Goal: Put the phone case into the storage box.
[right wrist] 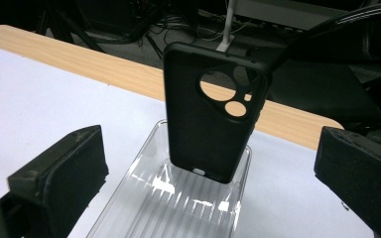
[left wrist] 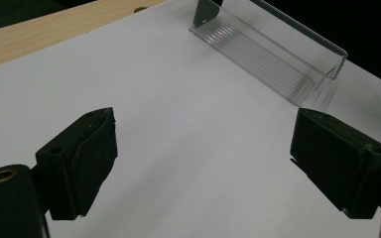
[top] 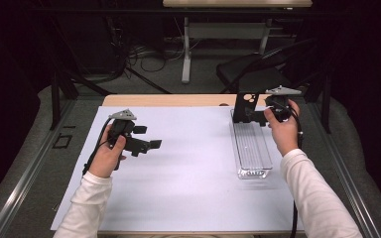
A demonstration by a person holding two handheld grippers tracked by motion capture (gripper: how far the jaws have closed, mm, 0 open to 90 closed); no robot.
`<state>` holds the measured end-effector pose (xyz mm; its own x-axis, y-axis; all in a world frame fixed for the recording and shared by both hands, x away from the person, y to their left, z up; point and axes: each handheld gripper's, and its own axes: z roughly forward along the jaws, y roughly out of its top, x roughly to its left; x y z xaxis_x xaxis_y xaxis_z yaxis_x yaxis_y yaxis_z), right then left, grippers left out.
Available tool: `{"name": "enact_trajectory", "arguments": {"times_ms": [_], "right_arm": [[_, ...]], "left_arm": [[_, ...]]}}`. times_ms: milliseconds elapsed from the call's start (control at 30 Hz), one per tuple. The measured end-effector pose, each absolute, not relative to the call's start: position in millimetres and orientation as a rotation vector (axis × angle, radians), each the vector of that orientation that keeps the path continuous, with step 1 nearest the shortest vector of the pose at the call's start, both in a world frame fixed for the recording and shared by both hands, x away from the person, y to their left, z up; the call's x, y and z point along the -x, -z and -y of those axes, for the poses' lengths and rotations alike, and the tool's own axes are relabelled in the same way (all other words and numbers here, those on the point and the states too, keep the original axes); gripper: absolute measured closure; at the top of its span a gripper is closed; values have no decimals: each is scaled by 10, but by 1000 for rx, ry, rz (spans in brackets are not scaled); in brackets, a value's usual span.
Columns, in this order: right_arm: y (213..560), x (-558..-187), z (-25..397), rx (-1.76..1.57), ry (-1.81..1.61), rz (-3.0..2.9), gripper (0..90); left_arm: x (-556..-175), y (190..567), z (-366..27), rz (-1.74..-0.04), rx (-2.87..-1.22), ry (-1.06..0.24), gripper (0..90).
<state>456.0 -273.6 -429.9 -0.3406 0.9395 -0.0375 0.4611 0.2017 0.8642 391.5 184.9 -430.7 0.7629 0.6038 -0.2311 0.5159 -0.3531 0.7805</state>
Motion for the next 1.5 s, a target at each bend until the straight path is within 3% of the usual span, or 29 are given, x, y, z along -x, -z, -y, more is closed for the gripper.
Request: {"name": "enact_trajectory", "arguments": {"times_ms": [667, 1500], "right_arm": [[4173, -3945, 2323, -1133, -1187, -2010, 0], [4707, -3311, 1753, -995, -1340, -2119, 0]], "left_arm": [[-3891, 4301, -1829, -829, -2035, -121, 114], [-3874, 4296, -1820, -814, -2043, -123, 116]]}}
